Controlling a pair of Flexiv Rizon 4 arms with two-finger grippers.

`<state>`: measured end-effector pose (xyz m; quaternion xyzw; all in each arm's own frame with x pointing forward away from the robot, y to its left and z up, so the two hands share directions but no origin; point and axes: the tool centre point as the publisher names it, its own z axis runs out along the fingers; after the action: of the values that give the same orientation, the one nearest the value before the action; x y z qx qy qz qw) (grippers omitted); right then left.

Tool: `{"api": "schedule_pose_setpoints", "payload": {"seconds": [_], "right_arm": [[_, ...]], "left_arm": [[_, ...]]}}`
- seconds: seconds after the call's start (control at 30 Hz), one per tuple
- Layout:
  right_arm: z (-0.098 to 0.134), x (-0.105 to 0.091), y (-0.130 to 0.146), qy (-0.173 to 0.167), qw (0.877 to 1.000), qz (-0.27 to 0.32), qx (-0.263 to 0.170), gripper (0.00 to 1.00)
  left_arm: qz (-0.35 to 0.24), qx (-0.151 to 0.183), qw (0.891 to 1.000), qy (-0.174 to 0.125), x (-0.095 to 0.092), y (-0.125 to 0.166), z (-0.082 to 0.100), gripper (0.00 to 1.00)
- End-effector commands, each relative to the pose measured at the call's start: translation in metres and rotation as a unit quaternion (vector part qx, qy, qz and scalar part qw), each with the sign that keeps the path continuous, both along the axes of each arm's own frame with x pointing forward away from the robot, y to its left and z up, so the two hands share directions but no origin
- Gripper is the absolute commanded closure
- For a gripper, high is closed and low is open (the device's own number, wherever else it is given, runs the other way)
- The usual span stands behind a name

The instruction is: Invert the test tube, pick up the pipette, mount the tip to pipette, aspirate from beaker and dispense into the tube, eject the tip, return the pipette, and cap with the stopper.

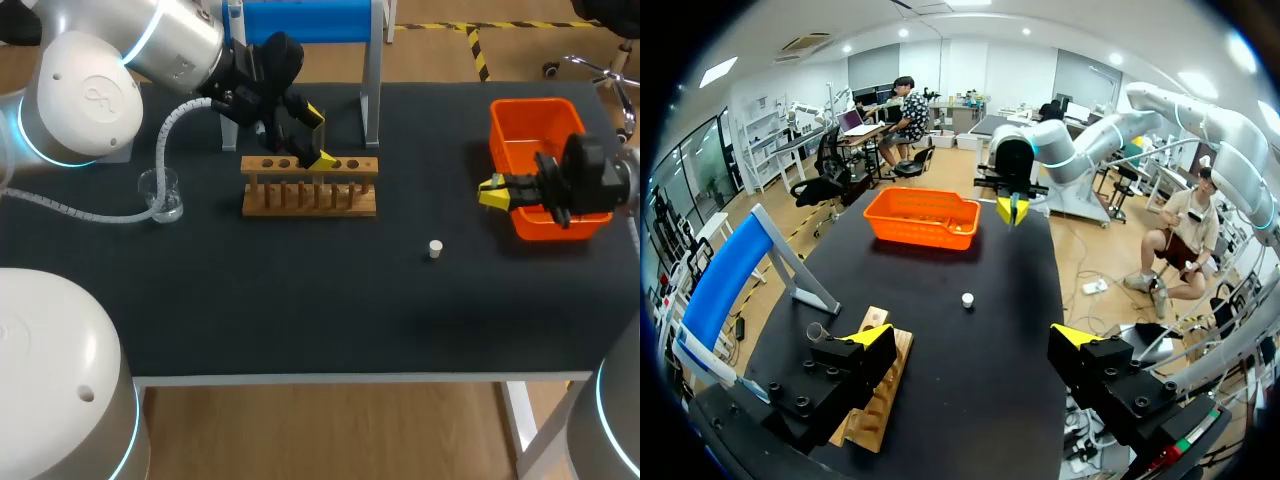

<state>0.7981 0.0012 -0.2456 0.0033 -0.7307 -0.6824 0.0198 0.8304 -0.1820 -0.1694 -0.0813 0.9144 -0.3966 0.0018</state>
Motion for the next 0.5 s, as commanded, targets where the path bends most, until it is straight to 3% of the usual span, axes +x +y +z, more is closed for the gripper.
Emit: {"api": "schedule_pose_setpoints", "payload": {"seconds": [0.03,0.5], "right_arm": [[-0.0007,-0.0051,-0.0031,0.001,1.000,-0.001,0.003,1.00],[-0.0014,-0.0063,0.0010,0.015,1.000,-0.015,0.010,1.00]], "left_arm": [[-0.001,0.002,1.000,0.002,0.0010,0.0001,0.0009,0.00],[-0.001,0.002,1.000,0.002,0.0010,0.0001,0.0009,0.00]]}}
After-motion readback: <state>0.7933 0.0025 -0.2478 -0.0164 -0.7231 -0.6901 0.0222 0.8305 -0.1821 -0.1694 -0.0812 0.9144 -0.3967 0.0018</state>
